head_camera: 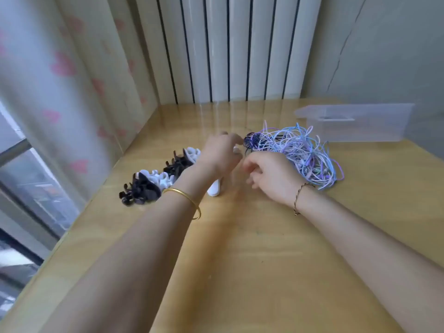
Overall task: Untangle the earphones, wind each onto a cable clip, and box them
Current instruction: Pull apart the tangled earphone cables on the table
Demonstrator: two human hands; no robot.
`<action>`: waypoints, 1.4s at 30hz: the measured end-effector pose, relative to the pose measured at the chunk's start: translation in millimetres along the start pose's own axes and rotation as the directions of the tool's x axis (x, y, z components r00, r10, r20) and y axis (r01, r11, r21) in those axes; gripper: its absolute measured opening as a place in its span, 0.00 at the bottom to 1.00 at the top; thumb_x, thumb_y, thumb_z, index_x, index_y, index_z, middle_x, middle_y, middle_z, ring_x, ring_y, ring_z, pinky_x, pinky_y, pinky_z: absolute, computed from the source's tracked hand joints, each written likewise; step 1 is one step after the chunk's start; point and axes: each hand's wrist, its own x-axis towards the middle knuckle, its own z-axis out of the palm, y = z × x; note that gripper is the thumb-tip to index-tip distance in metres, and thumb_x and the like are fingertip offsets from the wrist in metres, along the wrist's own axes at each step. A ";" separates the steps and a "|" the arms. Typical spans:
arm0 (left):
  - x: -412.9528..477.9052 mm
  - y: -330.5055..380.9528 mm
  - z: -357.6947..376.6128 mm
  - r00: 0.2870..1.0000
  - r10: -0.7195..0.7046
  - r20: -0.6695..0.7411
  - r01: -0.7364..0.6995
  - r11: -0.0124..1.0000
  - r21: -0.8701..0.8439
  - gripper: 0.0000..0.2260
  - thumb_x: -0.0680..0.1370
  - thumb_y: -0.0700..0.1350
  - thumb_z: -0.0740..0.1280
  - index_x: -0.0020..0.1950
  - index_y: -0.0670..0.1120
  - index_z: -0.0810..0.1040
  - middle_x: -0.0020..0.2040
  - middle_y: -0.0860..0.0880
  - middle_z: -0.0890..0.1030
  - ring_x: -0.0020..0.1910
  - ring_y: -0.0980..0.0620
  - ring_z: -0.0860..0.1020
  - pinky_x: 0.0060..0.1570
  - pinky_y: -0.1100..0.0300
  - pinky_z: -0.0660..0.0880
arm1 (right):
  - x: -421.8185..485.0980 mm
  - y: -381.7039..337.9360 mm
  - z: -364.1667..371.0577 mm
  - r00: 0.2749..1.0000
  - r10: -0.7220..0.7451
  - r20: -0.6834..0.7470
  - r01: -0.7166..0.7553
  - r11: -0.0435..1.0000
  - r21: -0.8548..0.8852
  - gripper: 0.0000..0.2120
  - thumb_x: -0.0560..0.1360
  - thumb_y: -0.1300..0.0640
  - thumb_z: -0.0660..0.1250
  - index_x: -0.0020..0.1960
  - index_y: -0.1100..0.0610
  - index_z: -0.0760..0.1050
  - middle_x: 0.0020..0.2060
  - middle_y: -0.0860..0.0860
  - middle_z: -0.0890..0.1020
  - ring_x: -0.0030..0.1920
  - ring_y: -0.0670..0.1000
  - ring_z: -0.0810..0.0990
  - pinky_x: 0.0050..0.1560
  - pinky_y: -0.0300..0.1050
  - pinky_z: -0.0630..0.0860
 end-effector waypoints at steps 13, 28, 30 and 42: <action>45.2 61.0 37.7 0.996 0.086 -0.012 -0.087 0.986 -0.139 0.15 0.73 0.40 0.67 0.59 0.43 0.75 0.52 0.44 0.79 0.52 0.44 0.77 0.45 0.59 0.69 | 23.1 77.6 -81.5 0.973 0.133 -0.191 -0.176 0.957 -0.232 0.20 0.71 0.70 0.65 0.60 0.55 0.77 0.58 0.55 0.75 0.55 0.56 0.77 0.56 0.44 0.71; 37.1 68.8 11.4 0.986 0.037 -0.164 -0.105 0.895 -0.433 0.06 0.74 0.38 0.67 0.39 0.49 0.76 0.33 0.49 0.79 0.35 0.50 0.78 0.39 0.57 0.75 | 3.6 76.0 -68.6 0.939 0.066 -0.338 -0.070 0.998 0.001 0.05 0.73 0.59 0.67 0.46 0.51 0.73 0.42 0.48 0.78 0.39 0.48 0.74 0.47 0.43 0.73; 33.9 67.6 10.3 0.990 0.033 -0.134 -0.099 0.849 -0.520 0.08 0.75 0.37 0.67 0.39 0.48 0.76 0.32 0.50 0.78 0.32 0.53 0.76 0.36 0.59 0.73 | 6.6 78.0 -64.6 0.933 0.138 -0.333 -0.117 0.990 0.081 0.08 0.73 0.53 0.69 0.50 0.53 0.74 0.42 0.48 0.78 0.41 0.49 0.75 0.46 0.42 0.71; 21.0 63.6 7.1 0.996 0.029 -0.090 -0.077 0.799 -0.596 0.02 0.76 0.36 0.68 0.46 0.40 0.80 0.31 0.51 0.76 0.25 0.63 0.71 0.28 0.71 0.68 | 14.3 67.3 -80.1 0.902 0.103 -0.419 0.007 0.967 0.254 0.05 0.73 0.53 0.70 0.41 0.54 0.78 0.32 0.43 0.76 0.32 0.42 0.74 0.40 0.38 0.72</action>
